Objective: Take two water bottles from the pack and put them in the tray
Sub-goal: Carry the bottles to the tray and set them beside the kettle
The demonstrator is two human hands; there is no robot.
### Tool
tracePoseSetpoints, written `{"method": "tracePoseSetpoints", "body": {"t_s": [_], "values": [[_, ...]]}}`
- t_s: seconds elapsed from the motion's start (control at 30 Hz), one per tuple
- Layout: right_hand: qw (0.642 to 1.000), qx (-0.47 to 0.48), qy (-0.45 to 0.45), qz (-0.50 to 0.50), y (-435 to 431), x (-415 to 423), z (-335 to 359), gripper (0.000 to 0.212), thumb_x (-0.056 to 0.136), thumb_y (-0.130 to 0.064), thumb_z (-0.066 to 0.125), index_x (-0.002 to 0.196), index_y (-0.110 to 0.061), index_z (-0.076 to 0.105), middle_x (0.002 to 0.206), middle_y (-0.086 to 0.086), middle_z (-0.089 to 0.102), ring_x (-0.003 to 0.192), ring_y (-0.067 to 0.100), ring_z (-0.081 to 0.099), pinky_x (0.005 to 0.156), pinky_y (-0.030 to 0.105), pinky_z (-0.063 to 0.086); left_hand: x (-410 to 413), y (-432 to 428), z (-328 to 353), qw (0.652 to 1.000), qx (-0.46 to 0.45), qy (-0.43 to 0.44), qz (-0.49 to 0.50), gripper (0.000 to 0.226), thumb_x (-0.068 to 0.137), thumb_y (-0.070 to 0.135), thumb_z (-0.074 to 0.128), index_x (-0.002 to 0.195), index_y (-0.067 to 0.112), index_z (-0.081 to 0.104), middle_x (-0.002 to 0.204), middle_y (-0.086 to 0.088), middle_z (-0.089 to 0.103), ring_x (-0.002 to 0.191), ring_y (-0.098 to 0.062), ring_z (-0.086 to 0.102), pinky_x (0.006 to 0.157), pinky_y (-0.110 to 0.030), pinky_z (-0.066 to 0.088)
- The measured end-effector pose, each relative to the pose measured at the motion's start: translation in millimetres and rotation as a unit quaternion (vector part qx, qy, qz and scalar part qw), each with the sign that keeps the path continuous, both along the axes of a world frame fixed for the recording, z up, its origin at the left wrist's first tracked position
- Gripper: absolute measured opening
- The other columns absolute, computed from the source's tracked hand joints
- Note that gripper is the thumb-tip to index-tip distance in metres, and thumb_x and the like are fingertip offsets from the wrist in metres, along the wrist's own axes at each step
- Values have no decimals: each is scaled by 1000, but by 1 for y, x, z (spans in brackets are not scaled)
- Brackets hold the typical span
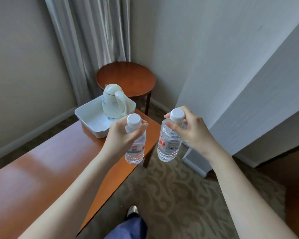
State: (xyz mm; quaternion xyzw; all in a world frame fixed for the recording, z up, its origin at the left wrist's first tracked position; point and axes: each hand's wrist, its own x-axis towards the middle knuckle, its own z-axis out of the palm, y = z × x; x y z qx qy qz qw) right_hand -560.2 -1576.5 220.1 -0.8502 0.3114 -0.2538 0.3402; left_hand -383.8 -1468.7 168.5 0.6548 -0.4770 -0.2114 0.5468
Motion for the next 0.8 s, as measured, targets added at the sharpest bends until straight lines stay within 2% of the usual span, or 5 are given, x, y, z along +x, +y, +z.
{"method": "tracePoseSetpoints", "body": {"t_s": [0.13, 0.37, 0.5, 0.63, 0.8], "values": [[999, 10, 33, 37, -44, 39, -20, 43, 80, -41, 63, 111, -12, 54, 110, 6, 67, 100, 17, 62, 78, 23, 49, 24, -31, -23, 999, 20, 4, 37, 16, 82, 33, 69, 91, 19, 69, 91, 10, 71, 89, -2, 64, 76, -21, 53], [988, 36, 82, 125, -111, 99, -63, 44, 77, -48, 62, 109, -19, 53, 104, 0, 66, 94, 9, 60, 74, 14, 47, 49, -68, -60, 991, 55, -16, 119, 18, 79, 24, 74, 90, 10, 69, 98, 4, 58, 95, -1, 54, 81, -16, 47], [975, 41, 105, 192, -145, 119, -96, 42, 76, -46, 67, 106, -19, 55, 101, -1, 68, 92, 11, 63, 78, 28, 55, 54, -82, -79, 978, 110, -28, 173, 20, 77, 26, 76, 89, 11, 71, 98, 3, 61, 96, -14, 55, 83, -27, 46], [956, 17, 130, 262, -176, 135, -130, 38, 77, -37, 72, 106, -18, 57, 99, 1, 69, 90, 18, 64, 79, 34, 54, 54, -91, -99, 956, 187, -53, 219, 25, 74, 35, 77, 92, 17, 73, 100, 7, 64, 98, -12, 53, 89, -37, 43], [926, -10, 141, 349, -195, 148, -161, 42, 78, -34, 73, 110, -12, 57, 109, 3, 69, 98, 20, 64, 84, 29, 50, 43, -95, -120, 931, 260, -12, 257, 36, 73, 42, 76, 102, 22, 72, 106, 16, 59, 106, -6, 48, 93, -21, 38]]}}
